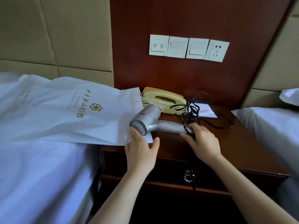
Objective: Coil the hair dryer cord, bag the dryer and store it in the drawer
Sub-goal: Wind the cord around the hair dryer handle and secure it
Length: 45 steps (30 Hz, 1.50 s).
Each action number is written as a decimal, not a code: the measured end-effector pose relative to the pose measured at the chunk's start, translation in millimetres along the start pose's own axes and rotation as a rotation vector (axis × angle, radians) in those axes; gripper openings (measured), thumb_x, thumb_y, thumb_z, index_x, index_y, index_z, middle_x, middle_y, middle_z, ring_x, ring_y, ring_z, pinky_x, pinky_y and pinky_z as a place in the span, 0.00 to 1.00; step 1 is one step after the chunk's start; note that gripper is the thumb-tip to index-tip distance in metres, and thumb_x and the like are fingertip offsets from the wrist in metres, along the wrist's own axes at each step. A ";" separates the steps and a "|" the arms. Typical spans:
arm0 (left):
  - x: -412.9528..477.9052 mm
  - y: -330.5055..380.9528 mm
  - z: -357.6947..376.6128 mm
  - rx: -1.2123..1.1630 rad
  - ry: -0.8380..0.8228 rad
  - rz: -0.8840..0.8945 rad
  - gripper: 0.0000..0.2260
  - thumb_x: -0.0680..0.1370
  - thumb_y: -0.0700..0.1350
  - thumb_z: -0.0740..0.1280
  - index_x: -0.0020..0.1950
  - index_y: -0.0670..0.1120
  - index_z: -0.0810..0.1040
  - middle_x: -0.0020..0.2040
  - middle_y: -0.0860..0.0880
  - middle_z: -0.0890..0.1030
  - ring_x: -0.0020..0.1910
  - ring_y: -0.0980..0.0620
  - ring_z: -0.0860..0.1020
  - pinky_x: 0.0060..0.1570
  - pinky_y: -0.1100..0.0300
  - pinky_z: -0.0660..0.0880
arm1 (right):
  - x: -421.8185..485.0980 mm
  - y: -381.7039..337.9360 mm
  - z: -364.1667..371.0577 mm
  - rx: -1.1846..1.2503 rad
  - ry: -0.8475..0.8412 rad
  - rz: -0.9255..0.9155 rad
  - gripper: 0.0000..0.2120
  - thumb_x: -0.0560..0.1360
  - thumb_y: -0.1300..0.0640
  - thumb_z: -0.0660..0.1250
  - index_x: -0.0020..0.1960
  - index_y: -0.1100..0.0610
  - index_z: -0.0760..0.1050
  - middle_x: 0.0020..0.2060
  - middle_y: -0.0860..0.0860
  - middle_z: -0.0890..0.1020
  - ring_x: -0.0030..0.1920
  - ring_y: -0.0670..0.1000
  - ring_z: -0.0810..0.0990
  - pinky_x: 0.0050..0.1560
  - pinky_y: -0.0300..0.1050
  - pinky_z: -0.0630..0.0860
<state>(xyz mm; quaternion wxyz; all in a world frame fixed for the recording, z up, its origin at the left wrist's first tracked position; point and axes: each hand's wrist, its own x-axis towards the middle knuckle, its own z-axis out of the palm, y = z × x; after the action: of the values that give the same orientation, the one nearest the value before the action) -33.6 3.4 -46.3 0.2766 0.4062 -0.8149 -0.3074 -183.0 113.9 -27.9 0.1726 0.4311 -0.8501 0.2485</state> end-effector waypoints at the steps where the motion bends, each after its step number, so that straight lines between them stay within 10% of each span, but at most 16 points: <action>1: -1.6 5.9 2.0 -0.032 -0.001 0.007 0.39 0.78 0.56 0.58 0.76 0.37 0.40 0.78 0.41 0.51 0.76 0.46 0.55 0.72 0.54 0.51 | -2.0 3.4 -3.8 0.018 0.022 0.012 0.16 0.75 0.44 0.64 0.55 0.54 0.73 0.40 0.46 0.73 0.48 0.55 0.77 0.38 0.46 0.67; 15: 5.4 102.9 42.5 -1.127 -0.062 -0.019 0.17 0.79 0.43 0.62 0.67 0.43 0.67 0.59 0.44 0.79 0.56 0.51 0.79 0.56 0.62 0.75 | -9.8 -7.2 -12.7 0.514 0.180 0.041 0.12 0.72 0.44 0.59 0.50 0.51 0.70 0.40 0.47 0.78 0.40 0.50 0.76 0.37 0.45 0.68; 24: 23.9 87.8 37.3 -1.098 0.013 -0.017 0.19 0.76 0.49 0.64 0.64 0.43 0.68 0.53 0.44 0.81 0.53 0.52 0.81 0.57 0.53 0.76 | -9.6 28.9 -26.2 0.135 0.080 -0.029 0.14 0.80 0.49 0.54 0.48 0.56 0.73 0.40 0.54 0.80 0.42 0.58 0.79 0.37 0.49 0.69; 29: 28.5 71.4 22.0 -1.160 0.006 -0.071 0.01 0.80 0.41 0.61 0.49 0.45 0.70 0.38 0.47 0.75 0.31 0.53 0.78 0.39 0.57 0.78 | -13.6 77.0 -31.2 -0.052 -0.019 0.038 0.16 0.79 0.46 0.56 0.45 0.57 0.74 0.38 0.56 0.80 0.43 0.62 0.78 0.36 0.46 0.61; 34: 32.7 54.2 7.2 -1.194 -0.007 -0.235 0.06 0.79 0.44 0.61 0.44 0.44 0.67 0.35 0.47 0.70 0.23 0.55 0.69 0.20 0.64 0.68 | -17.0 103.1 -44.6 -0.115 -0.074 0.026 0.16 0.77 0.44 0.59 0.35 0.51 0.71 0.35 0.53 0.81 0.42 0.58 0.79 0.38 0.45 0.60; 41: 26.7 52.8 8.9 -1.358 -0.028 -0.368 0.11 0.80 0.45 0.60 0.38 0.43 0.67 0.33 0.48 0.67 0.18 0.58 0.63 0.18 0.68 0.59 | -16.5 63.8 -29.6 -0.433 -0.191 -0.100 0.22 0.77 0.48 0.60 0.69 0.53 0.66 0.58 0.51 0.78 0.61 0.54 0.74 0.64 0.49 0.63; 45: 25.2 60.2 7.8 -1.445 -0.027 -0.365 0.11 0.80 0.46 0.59 0.39 0.43 0.67 0.33 0.48 0.67 0.18 0.59 0.63 0.18 0.69 0.59 | -18.0 30.7 -13.2 -0.429 0.074 -0.174 0.38 0.64 0.55 0.75 0.70 0.64 0.66 0.61 0.58 0.78 0.61 0.57 0.78 0.64 0.52 0.71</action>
<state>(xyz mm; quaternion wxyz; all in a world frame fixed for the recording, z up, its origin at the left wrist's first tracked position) -81.7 13.6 -2.7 0.4093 0.2484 -0.3325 -0.8125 -196.8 148.6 -34.7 0.3121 0.4467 -0.8362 0.0619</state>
